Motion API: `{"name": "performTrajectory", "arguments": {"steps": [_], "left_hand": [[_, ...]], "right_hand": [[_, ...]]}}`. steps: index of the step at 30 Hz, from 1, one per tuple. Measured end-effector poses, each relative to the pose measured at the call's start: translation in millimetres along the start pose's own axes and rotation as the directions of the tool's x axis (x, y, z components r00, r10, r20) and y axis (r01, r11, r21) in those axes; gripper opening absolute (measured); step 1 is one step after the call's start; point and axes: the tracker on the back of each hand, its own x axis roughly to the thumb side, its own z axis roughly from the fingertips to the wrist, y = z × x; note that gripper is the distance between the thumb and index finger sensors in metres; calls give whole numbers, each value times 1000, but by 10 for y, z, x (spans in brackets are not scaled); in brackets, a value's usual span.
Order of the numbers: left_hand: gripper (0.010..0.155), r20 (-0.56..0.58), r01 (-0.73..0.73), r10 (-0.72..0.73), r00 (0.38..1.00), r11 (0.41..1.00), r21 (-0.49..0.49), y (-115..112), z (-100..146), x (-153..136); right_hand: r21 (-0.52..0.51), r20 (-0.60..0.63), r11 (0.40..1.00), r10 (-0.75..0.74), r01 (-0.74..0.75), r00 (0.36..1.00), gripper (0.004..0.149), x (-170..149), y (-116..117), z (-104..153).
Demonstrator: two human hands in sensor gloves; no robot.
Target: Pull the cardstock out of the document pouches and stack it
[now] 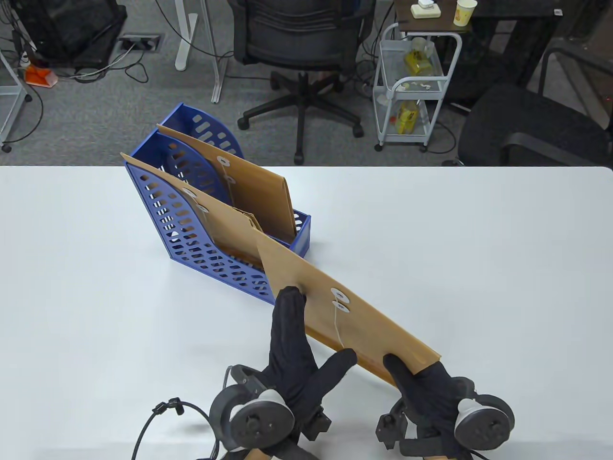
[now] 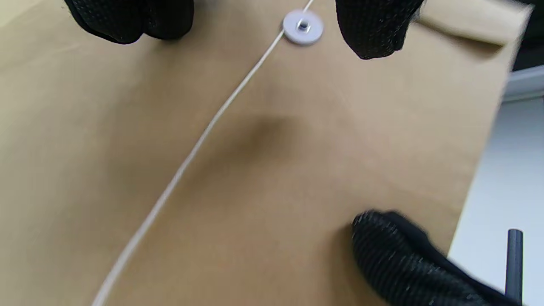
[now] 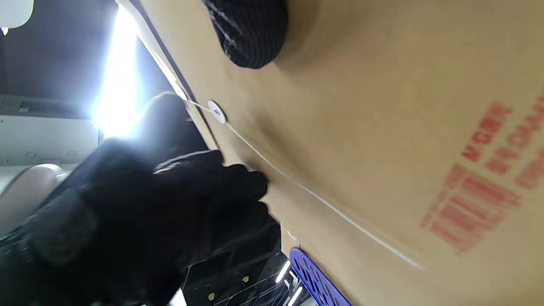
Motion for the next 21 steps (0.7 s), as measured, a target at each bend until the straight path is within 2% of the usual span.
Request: {"name": "performTrajectory", "arguments": {"steps": [3,7,10,13,17,19,21], "left_hand": [[107,-49,-49,49,998,999,-4,-35,10,-115],[104,-111,-125,123,986,992,-9,-23,59,-281],[85,-159,-224,223,962,975,17,12,74,-398],[44,-134,-316,318,939,948,30,69,73,-492],[40,-123,-378,384,915,923,73,151,82,-564],[40,-75,-415,423,903,903,109,195,96,-588],[39,-12,-421,424,906,902,94,217,102,-554]], "right_hand": [[-15,61,993,117,-116,991,35,80,47,17],[-7,104,990,139,-139,985,35,157,108,42],[-26,104,988,155,-153,982,35,162,104,52],[-48,63,988,150,-147,987,35,98,53,51],[-39,34,983,182,-181,983,35,48,43,50],[-24,35,965,260,-259,965,35,49,67,52],[-12,38,951,309,-309,950,35,51,97,54]]}}
